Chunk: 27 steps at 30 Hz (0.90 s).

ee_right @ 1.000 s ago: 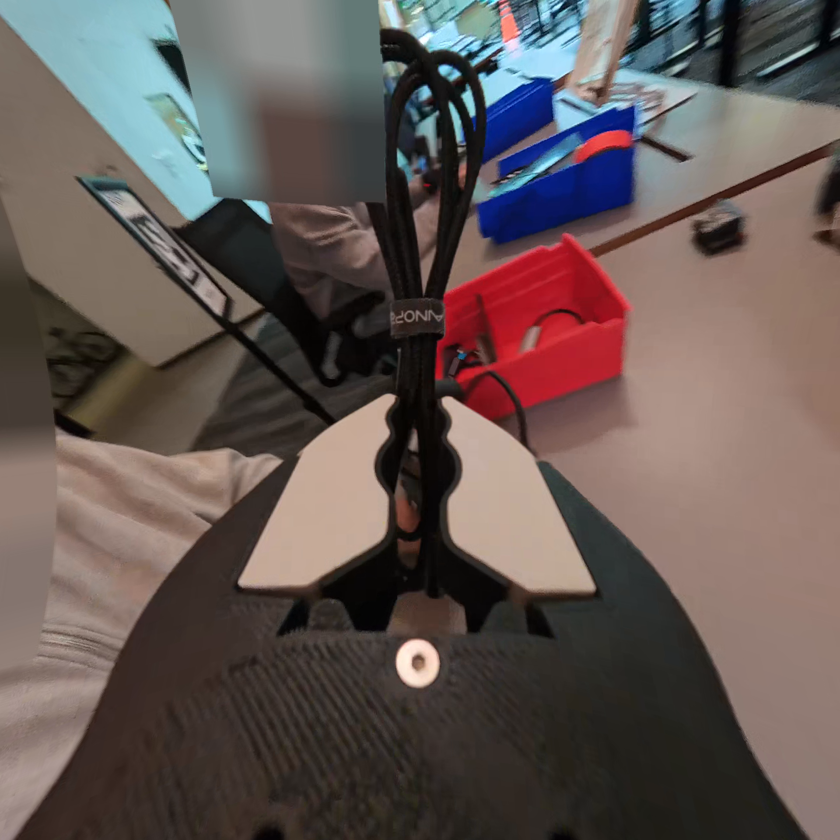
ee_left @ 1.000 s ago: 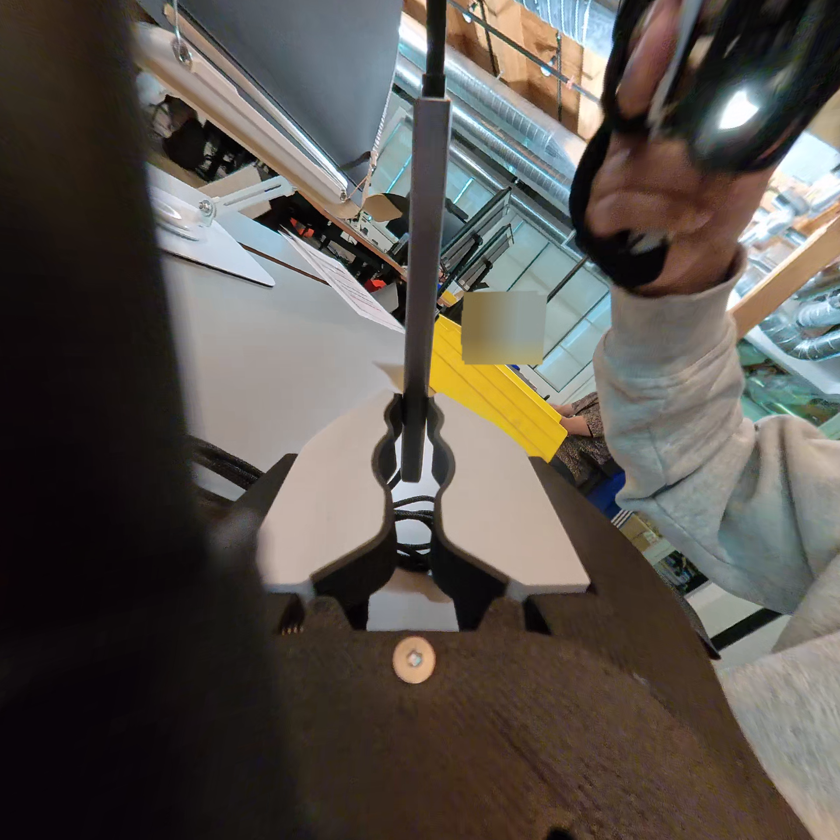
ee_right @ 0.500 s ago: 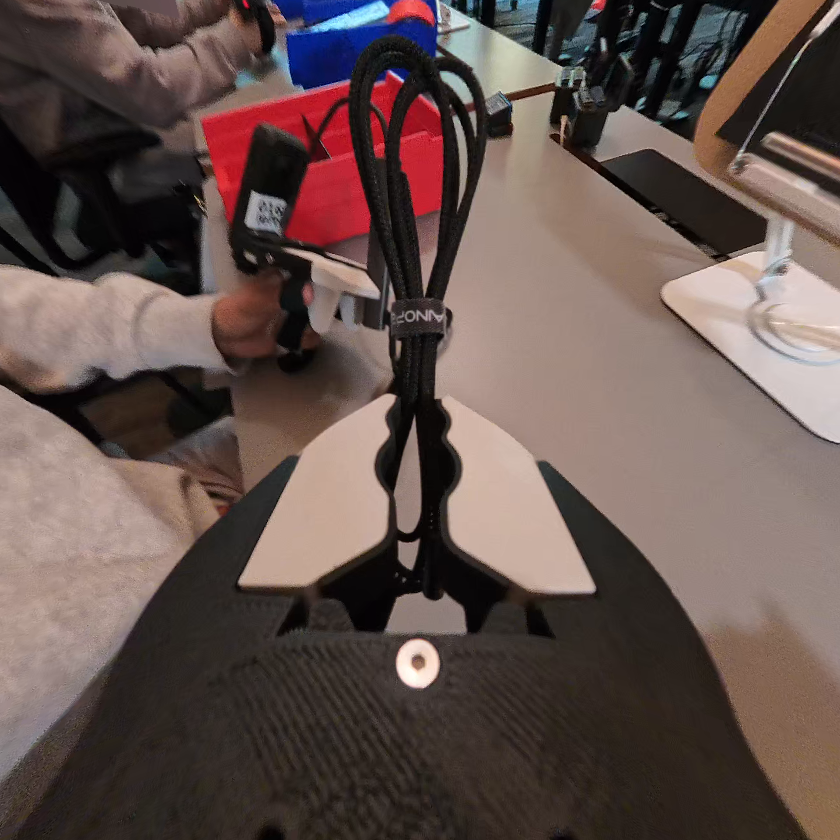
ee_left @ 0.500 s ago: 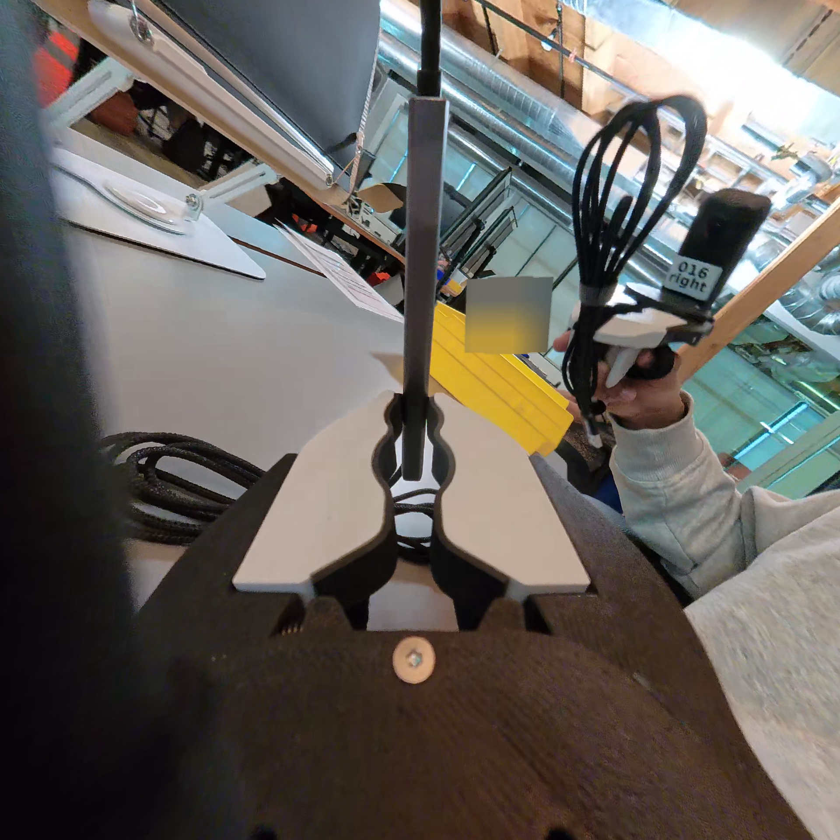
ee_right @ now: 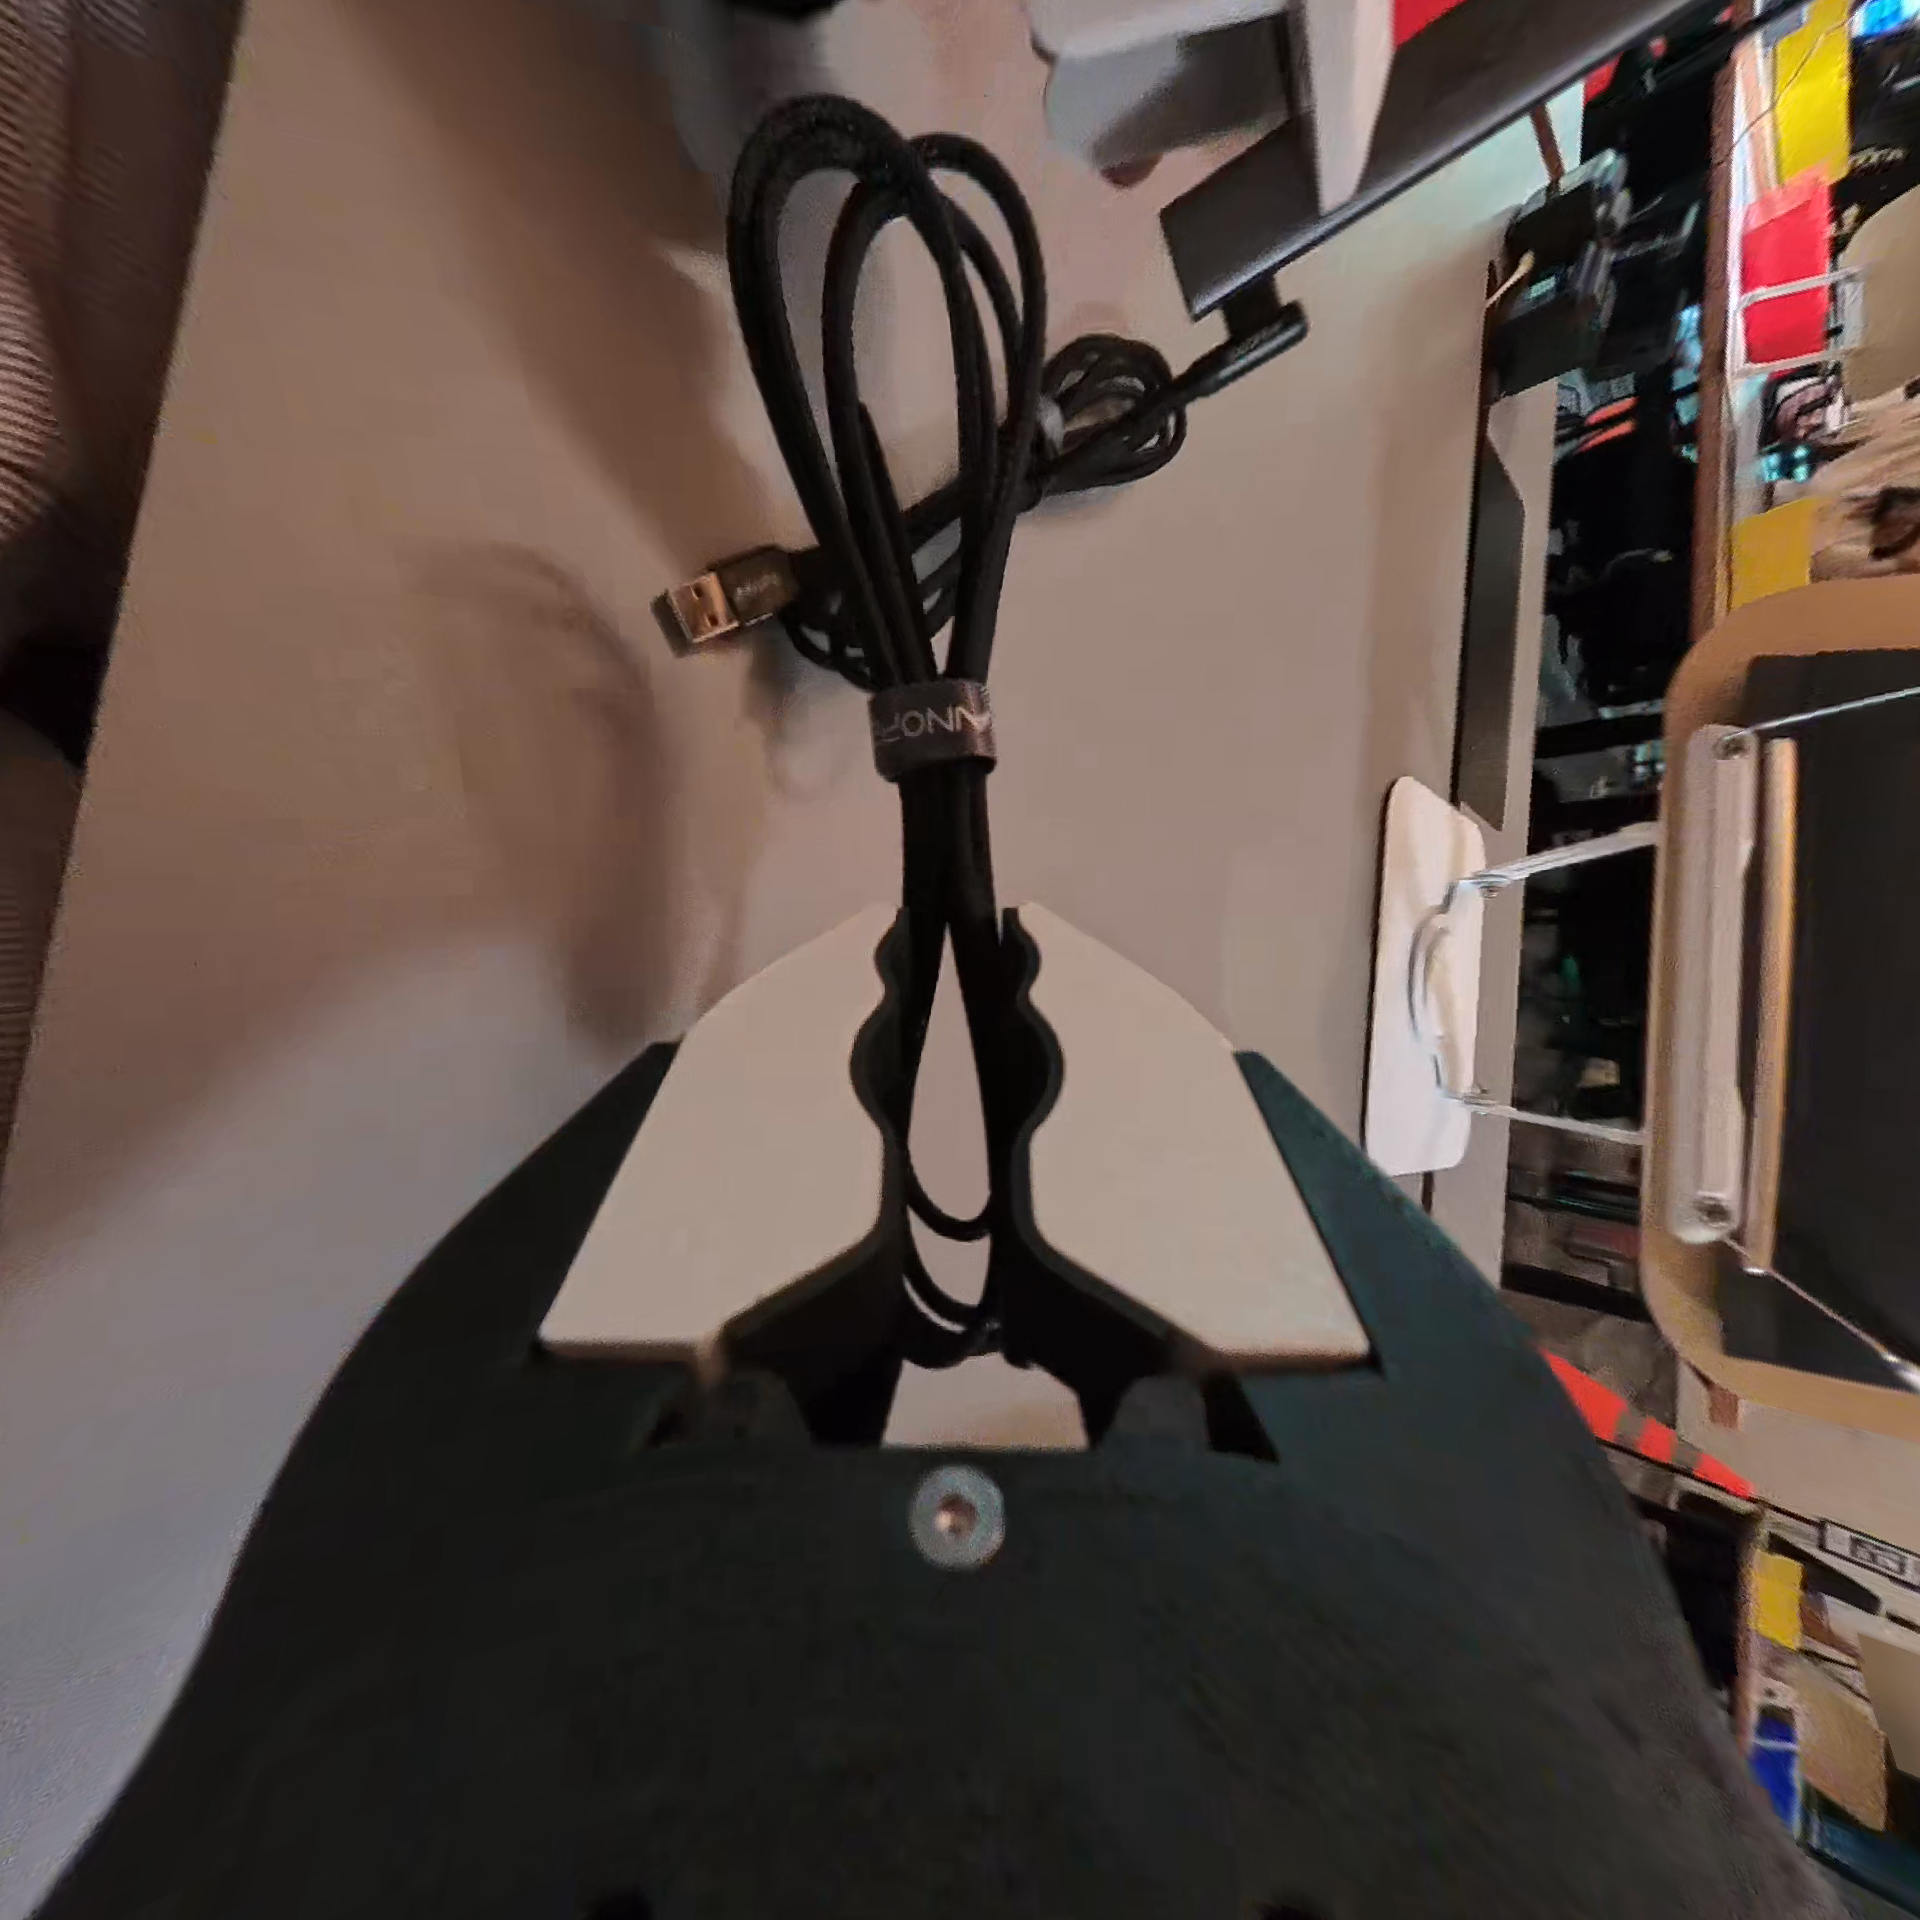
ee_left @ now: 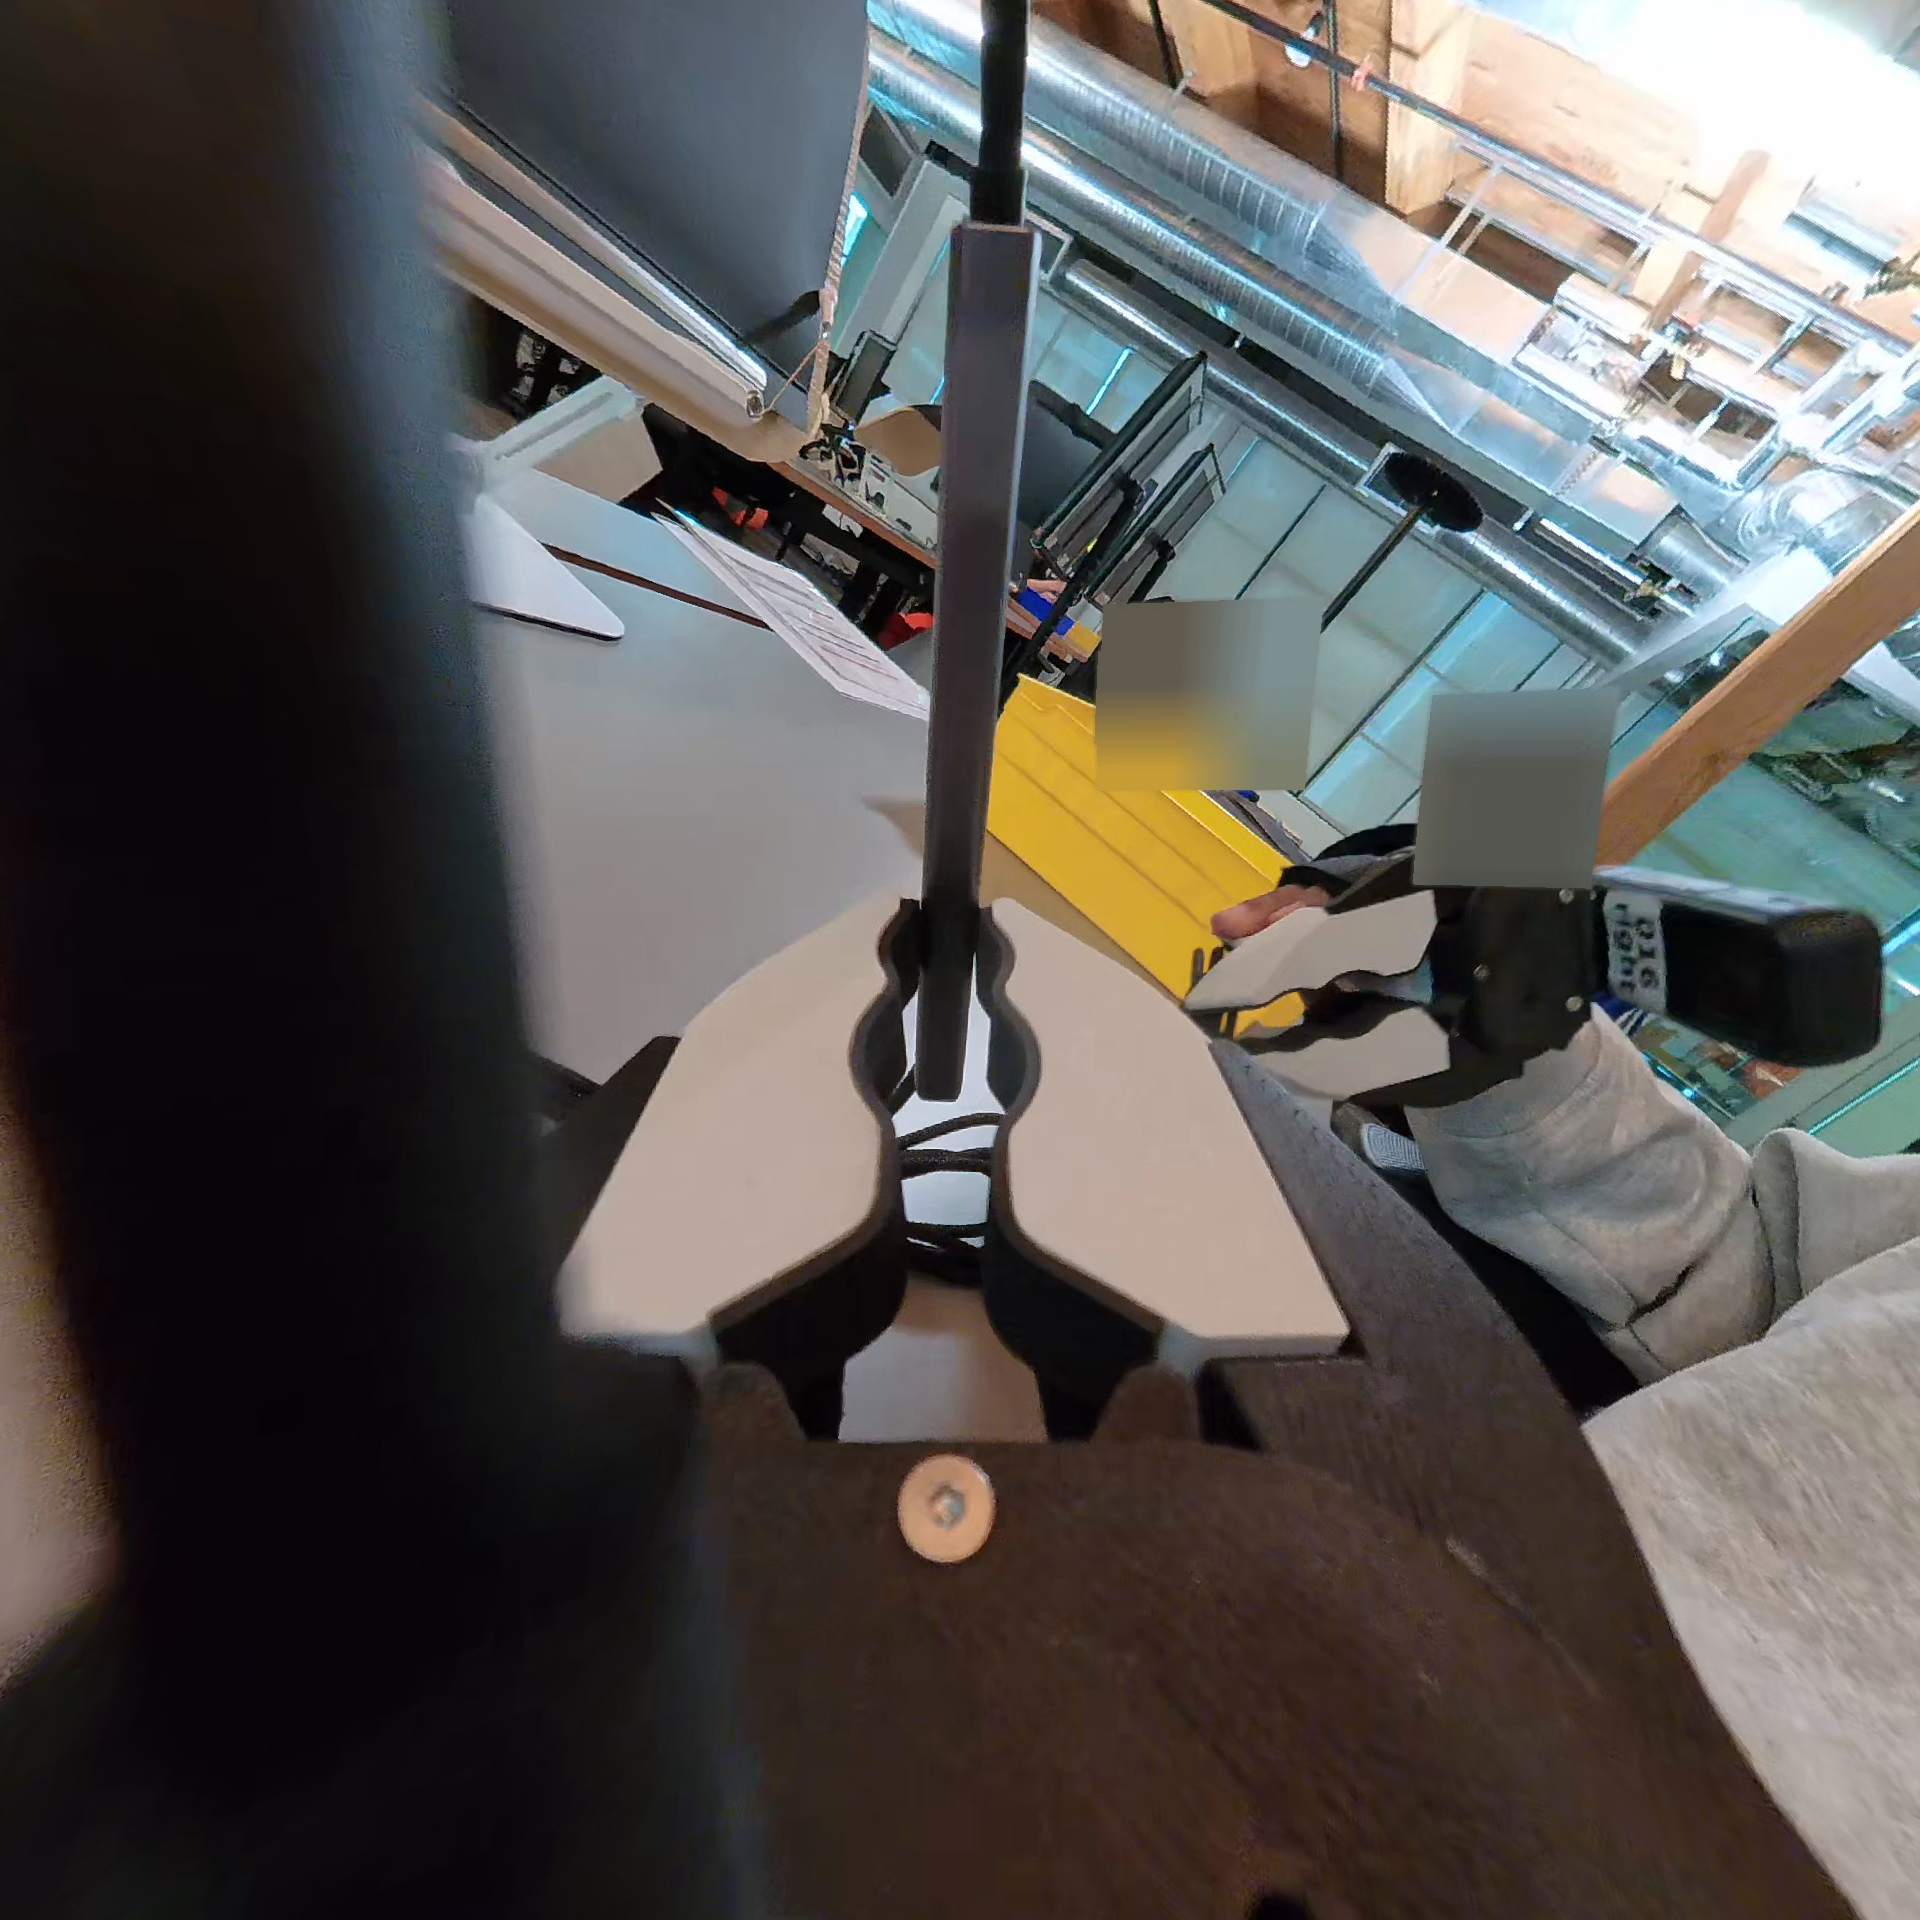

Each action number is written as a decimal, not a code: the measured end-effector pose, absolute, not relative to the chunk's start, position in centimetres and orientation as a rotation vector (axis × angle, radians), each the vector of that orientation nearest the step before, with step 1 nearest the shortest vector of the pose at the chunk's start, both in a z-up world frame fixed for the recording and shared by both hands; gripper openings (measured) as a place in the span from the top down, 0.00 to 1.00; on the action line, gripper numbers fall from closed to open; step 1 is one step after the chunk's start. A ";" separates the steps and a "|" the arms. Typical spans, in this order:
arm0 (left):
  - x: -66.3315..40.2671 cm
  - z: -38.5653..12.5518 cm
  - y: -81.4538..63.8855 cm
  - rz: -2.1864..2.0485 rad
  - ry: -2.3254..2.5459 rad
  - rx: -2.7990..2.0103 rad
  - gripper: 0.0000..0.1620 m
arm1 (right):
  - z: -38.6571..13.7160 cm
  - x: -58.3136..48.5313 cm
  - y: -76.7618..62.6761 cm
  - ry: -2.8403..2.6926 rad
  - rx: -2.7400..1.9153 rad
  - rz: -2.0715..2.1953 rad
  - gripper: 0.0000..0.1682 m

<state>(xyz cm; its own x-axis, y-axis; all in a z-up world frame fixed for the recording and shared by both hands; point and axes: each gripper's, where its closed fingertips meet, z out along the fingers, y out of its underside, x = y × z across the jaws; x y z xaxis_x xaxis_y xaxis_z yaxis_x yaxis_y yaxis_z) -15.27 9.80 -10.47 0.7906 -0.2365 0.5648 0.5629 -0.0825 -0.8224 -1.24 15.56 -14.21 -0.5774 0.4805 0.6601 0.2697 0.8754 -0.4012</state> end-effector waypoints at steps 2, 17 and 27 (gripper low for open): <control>-15.3 -10.5 9.7 -0.691 -0.277 -1.514 0.94 | -14.6 -1.6 16.0 -2.197 -0.588 0.326 0.81; -15.0 -10.7 9.7 -0.786 -0.263 -1.505 0.95 | -13.3 2.7 24.5 -1.445 -1.686 0.727 0.94; -14.7 -10.8 9.9 -0.773 -0.255 -1.517 0.95 | -17.9 2.2 22.6 -1.315 -2.128 1.120 0.88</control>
<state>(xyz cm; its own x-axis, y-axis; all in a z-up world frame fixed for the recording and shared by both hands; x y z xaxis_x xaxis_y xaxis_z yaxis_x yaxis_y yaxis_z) -14.71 9.91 -10.76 0.7429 -0.2938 0.6015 0.5939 -0.1253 -0.7947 2.19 22.58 -17.86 0.2371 0.8748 -0.4225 0.5563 -0.4787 -0.6792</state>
